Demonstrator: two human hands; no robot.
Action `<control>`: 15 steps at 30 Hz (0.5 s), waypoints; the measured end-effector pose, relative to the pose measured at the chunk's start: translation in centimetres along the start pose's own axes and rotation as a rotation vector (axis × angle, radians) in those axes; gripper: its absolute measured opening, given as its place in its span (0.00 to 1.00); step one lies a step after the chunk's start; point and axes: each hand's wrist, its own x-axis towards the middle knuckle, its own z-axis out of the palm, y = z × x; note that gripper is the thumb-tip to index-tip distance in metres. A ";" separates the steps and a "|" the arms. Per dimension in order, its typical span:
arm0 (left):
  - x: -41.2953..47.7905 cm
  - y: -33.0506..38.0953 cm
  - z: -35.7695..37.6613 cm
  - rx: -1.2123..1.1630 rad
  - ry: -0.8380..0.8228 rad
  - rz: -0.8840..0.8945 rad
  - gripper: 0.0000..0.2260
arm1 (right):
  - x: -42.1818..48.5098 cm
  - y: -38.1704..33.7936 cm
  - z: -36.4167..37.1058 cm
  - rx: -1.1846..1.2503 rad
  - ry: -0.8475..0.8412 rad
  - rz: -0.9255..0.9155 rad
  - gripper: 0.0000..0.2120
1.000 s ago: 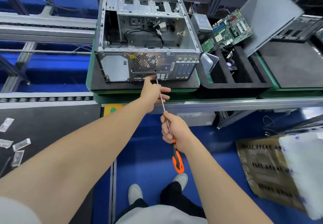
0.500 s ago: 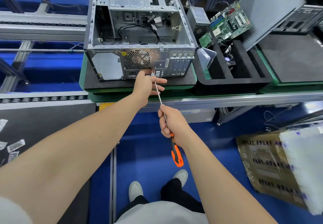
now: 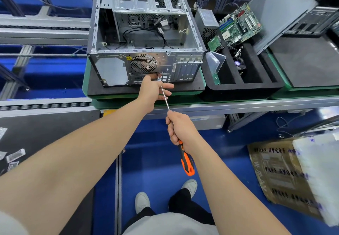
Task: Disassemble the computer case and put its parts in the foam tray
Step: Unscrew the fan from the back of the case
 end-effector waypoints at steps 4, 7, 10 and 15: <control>0.1 -0.3 0.1 -0.013 0.005 0.005 0.13 | 0.0 -0.1 -0.1 -0.026 0.016 -0.015 0.18; 0.3 -0.3 -0.1 0.004 0.008 0.004 0.13 | -0.1 0.0 -0.2 0.305 -0.171 0.051 0.18; 0.5 -0.2 -0.4 -0.019 0.015 0.001 0.11 | -0.3 0.1 0.3 0.637 -0.385 0.101 0.18; 0.4 -0.6 -0.1 -0.211 0.023 -0.049 0.10 | -0.4 0.5 2.0 0.091 -0.029 -0.023 0.19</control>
